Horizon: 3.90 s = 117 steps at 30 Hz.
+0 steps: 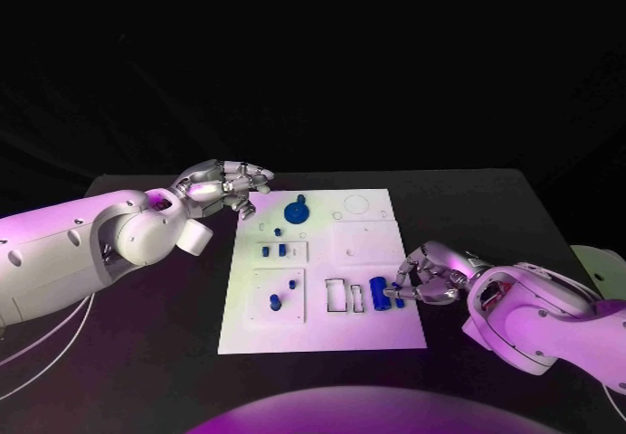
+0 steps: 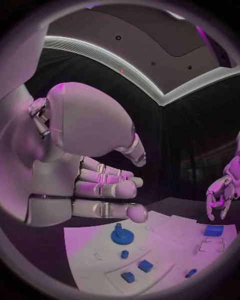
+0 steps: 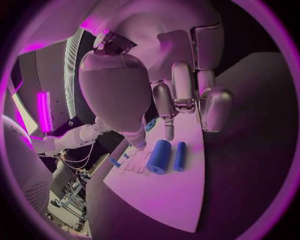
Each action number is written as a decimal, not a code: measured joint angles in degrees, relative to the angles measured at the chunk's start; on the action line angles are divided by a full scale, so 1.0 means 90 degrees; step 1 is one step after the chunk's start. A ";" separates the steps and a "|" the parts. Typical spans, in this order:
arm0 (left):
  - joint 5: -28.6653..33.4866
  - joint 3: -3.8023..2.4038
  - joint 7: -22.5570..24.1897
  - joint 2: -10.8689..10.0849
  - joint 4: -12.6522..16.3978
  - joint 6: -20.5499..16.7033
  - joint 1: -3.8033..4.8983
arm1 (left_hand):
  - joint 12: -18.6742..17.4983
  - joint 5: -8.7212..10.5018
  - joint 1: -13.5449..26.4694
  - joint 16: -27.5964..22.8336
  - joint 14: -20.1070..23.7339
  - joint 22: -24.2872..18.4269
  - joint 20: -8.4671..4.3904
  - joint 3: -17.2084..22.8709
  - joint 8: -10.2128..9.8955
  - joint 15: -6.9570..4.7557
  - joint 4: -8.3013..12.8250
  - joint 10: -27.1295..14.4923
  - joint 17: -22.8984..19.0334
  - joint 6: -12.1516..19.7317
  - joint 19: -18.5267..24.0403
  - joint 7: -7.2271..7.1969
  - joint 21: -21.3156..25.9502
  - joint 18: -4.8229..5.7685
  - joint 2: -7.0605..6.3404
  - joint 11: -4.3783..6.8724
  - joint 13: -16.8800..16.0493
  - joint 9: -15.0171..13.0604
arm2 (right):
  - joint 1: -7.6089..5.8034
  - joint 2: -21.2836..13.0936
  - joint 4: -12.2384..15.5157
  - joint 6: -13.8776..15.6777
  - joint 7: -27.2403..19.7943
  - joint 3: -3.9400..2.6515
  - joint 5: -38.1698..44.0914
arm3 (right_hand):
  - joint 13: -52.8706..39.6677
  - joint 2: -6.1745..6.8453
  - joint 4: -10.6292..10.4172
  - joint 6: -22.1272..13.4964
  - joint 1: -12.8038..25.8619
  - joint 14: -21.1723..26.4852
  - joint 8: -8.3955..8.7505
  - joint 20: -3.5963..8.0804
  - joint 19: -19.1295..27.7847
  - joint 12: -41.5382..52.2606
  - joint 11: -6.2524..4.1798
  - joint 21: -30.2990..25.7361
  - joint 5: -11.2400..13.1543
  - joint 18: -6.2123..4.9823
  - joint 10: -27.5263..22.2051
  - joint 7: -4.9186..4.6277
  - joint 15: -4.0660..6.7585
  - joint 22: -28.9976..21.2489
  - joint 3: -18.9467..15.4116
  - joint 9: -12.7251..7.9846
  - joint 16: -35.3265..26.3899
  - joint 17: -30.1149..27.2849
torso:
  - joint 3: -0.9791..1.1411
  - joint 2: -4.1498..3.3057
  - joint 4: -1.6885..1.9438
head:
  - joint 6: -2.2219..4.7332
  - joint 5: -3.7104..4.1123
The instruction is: Assemble the parts on the task board
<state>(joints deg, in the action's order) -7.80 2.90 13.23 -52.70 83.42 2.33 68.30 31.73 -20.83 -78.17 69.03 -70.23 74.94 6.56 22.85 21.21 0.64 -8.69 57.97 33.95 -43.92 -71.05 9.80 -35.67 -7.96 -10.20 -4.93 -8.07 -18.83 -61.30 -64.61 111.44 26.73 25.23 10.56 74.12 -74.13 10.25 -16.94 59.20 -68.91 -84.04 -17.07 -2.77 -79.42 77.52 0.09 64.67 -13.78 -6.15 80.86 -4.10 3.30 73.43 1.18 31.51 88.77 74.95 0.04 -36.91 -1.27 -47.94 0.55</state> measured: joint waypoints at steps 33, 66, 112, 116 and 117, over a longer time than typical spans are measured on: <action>-0.0049 0.0001 -0.0018 -0.0019 -0.0014 0.0063 -0.0003 | 0.0000 0.0000 0.0000 0.0000 0.0000 -0.0002 0.0000 0.0000 0.0023 0.0000 0.0000 0.0000 0.0006 0.0022 0.0000 -0.0021 0.0000 0.0000 0.0000 0.0000 0.0000 -0.0011 | 0.0323 0.0866 -0.0552 -0.0083 0.0573 -0.0026 0.0831 | 0.0105 -0.0094 0.0020 -0.0074 -0.0095 0.0000 0.0087 0.0000 0.0001 -0.0075 0.0002 0.0000 -0.0194 -0.0001 -0.0048 -0.0025 -0.0001 0.0010 -0.0103 0.0023 0.0000 -0.0003 | 0.0004 -0.0004 -0.0012 | -0.0038 -0.0115; -0.0059 0.0000 -0.0059 0.0005 -0.0032 0.0151 -0.0003 | 0.0000 0.0000 0.0025 -0.0001 0.0023 -0.0003 0.0000 0.0000 0.0049 0.0023 0.0000 0.0000 0.0005 0.0045 0.0000 0.0001 0.0000 0.0000 -0.0025 0.0000 0.0000 -0.0016 | 0.0238 0.0843 -0.0128 0.1013 0.0344 -0.0047 0.0790 | -0.0091 0.0002 0.0018 0.0152 -0.0810 0.0023 0.0283 0.0092 -0.0091 0.0126 -0.0143 0.0024 -0.1339 -0.0001 0.0174 -0.0110 0.0115 0.0166 0.0958 -0.0132 0.0050 -0.0005 | 0.0004 0.0000 -0.0013 | 0.0009 -0.0096; -0.0067 0.0000 -0.0081 0.0049 -0.0048 0.0177 -0.0003 | 0.0000 0.0000 0.0024 -0.0003 0.0023 -0.0004 0.0000 0.0000 0.0074 0.0023 0.0000 0.0000 0.0004 0.0067 0.0000 -0.0021 0.0000 0.0001 -0.0024 0.0000 0.0000 -0.0019 | 0.0236 0.1645 -0.0485 0.0060 0.0668 -0.0051 0.0455 | -0.0087 0.0092 0.0010 0.0506 0.0513 0.0001 0.0399 0.0091 -0.0090 0.0201 -0.0137 -0.0002 -0.0587 -0.0001 0.0319 0.0077 0.0136 0.0169 0.1275 -0.0089 0.0049 -0.0006 | 0.0005 -0.0004 -0.0013 | -0.0073 -0.0086; -0.0068 0.0000 -0.0085 0.0049 -0.0049 0.0183 -0.0003 | 0.0000 0.0000 0.0024 -0.0003 0.0023 -0.0004 0.0000 0.0000 0.0074 0.0023 0.0000 0.0000 0.0004 0.0066 0.0000 -0.0021 0.0000 0.0001 -0.0024 0.0000 0.0000 -0.0024 | 0.0236 0.1676 -0.0506 0.0038 0.0673 -0.0052 0.0457 | -0.0087 0.0051 0.0007 0.0559 0.0639 0.0001 0.0399 0.0091 -0.0090 0.0201 -0.0137 -0.0025 -0.0561 -0.0001 0.0319 0.0130 0.0136 0.0169 0.1180 -0.0089 0.0049 -0.0006 | 0.0006 -0.0005 -0.0013 | -0.0080 -0.0096; -0.0068 0.0000 -0.0086 0.0049 -0.0049 0.0184 -0.0003 | 0.0000 0.0000 0.0024 -0.0003 0.0023 -0.0004 0.0000 0.0000 0.0074 0.0023 0.0000 0.0000 0.0004 0.0066 0.0000 -0.0021 0.0000 0.0000 -0.0024 0.0000 0.0000 -0.0024 | 0.0238 0.1683 -0.0511 0.0032 0.0675 -0.0051 0.0457 | -0.0087 0.0051 0.0004 0.0580 0.0743 0.0001 0.0399 0.0091 -0.0090 0.0201 -0.0137 -0.0056 -0.0476 -0.0001 0.0319 0.0150 0.0136 0.0169 0.1106 -0.0089 0.0049 -0.0006 | 0.0006 -0.0005 -0.0013 | -0.0081 -0.0098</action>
<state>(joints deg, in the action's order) -8.41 2.90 12.46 -52.26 82.98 3.99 68.27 31.73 -20.83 -77.95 69.00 -70.02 74.91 6.56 22.85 21.87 0.84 -8.69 57.97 33.99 -43.33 -71.05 9.61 -35.67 -7.96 -10.41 -4.93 -8.07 -19.05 -59.16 -49.46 106.84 27.02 31.31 10.10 78.24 -74.92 10.71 -16.90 64.41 -62.22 -84.03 -13.48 -1.95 -80.23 79.33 -1.14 64.17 -18.06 -6.16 83.74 -2.75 4.52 74.95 11.13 30.70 89.21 74.91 0.10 -36.96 -1.39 -48.67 -0.33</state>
